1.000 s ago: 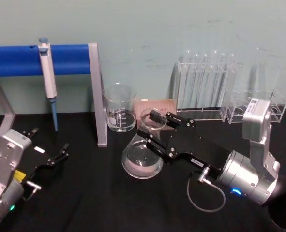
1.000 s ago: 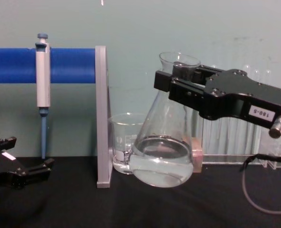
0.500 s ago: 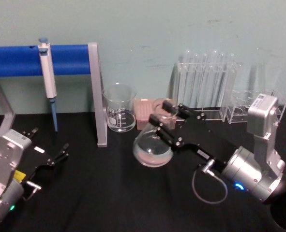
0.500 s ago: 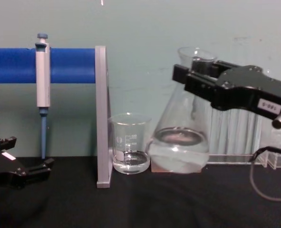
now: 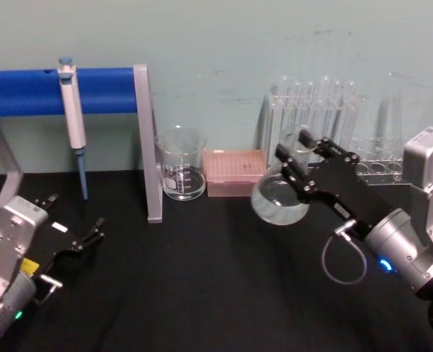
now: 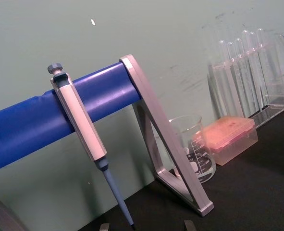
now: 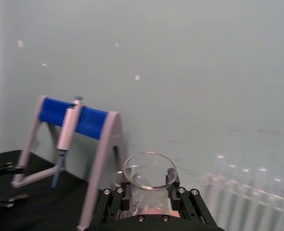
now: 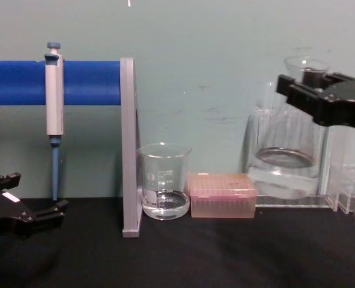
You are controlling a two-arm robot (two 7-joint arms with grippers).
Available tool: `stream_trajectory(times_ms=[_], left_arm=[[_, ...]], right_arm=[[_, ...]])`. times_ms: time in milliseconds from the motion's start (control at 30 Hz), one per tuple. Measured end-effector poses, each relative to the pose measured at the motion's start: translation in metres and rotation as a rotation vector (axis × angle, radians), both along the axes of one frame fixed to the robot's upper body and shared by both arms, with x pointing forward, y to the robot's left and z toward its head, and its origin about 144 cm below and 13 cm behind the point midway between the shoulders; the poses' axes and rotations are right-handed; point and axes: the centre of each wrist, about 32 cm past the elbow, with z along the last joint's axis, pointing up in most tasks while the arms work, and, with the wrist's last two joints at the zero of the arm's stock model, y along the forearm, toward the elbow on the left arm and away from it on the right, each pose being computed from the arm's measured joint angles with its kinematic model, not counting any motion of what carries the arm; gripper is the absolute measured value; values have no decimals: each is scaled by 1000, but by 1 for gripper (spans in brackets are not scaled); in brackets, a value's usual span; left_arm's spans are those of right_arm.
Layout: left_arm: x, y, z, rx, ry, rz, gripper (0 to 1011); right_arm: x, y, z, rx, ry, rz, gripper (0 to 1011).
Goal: Grasp the erlenmeyer flask with one hand, shake it three times, then place it back.
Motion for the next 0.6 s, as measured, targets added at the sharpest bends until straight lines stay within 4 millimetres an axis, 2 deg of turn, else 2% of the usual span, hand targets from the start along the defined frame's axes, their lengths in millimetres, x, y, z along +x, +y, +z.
stream_trajectory(times_ms=[600], left_arm=[[0,0,0,0,0,0,1001]], right_arm=[[-1,-24,0,15,7,-226,449]])
